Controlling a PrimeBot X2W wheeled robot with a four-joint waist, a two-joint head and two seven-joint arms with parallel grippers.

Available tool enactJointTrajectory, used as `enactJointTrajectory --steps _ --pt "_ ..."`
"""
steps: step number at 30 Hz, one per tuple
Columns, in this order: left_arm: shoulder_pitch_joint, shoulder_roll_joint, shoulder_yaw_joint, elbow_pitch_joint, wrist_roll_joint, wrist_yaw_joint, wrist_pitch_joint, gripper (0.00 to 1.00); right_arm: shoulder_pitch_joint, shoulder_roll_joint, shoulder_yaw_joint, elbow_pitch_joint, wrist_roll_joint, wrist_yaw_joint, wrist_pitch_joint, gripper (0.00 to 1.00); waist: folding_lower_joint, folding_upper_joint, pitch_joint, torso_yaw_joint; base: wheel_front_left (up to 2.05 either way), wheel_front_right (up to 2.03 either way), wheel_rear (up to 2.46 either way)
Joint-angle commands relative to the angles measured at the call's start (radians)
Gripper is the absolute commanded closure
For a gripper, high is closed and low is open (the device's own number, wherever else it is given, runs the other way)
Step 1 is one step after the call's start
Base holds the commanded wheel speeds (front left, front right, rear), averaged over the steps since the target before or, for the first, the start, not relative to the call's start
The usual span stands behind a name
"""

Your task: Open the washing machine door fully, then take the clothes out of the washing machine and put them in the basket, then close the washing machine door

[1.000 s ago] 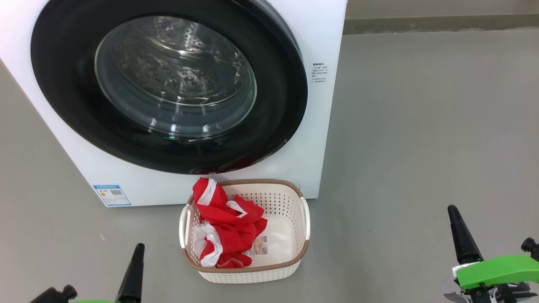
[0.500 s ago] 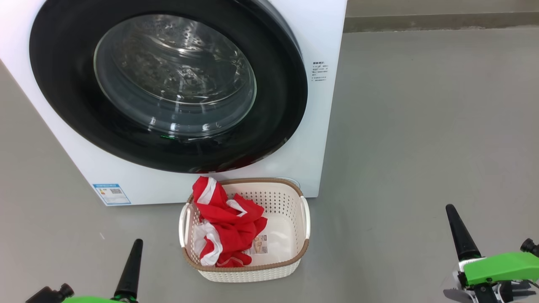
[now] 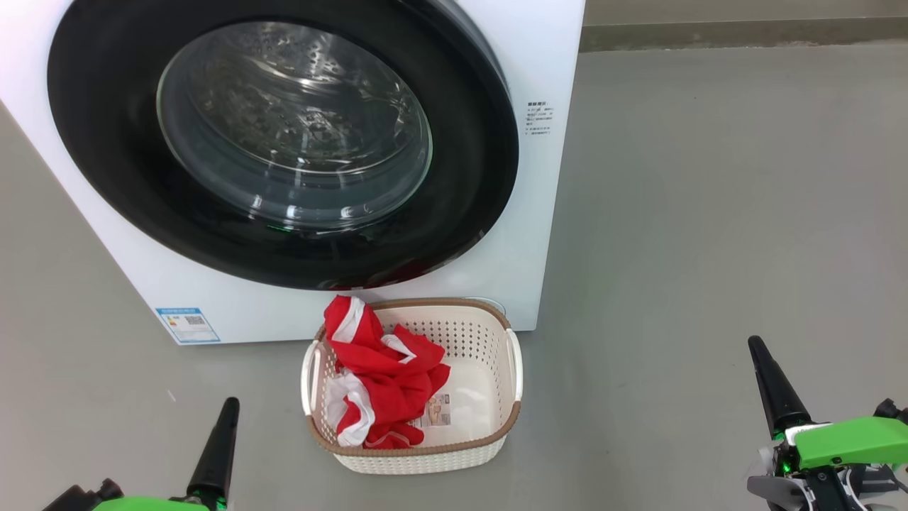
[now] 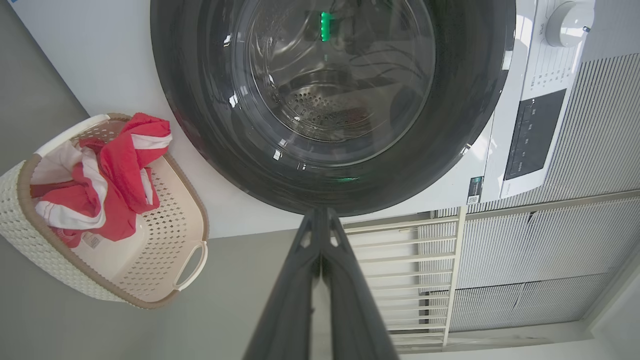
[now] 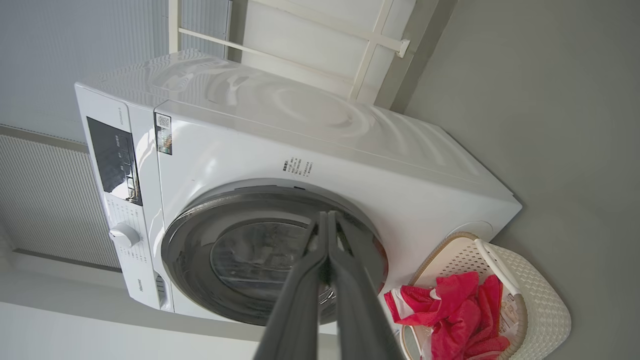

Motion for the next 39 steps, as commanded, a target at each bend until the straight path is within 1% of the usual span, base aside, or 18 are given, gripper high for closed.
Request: enactJointTrajectory --steps 1,13,39 --pt "-0.045 0.014 0.035 -0.015 -0.027 -0.009 0.008 1.00 -0.047 -0.016 0.018 -0.023 0.029 0.000 0.009 1.00 0.0000 0.0000 0.000 0.000 0.00 0.00 0.00" --pt "-0.062 0.015 0.049 0.000 -0.162 -0.016 0.043 1.00 -0.064 -0.019 0.020 -0.009 0.173 -0.001 0.045 1.00 0.0000 0.0000 0.004 0.000 0.00 0.00 0.00" --pt "-0.062 0.015 0.049 0.000 -0.164 -0.016 0.043 1.00 -0.064 -0.019 0.020 -0.009 0.174 -0.001 0.046 1.00 0.0000 0.0000 0.004 0.000 0.00 0.00 0.00"
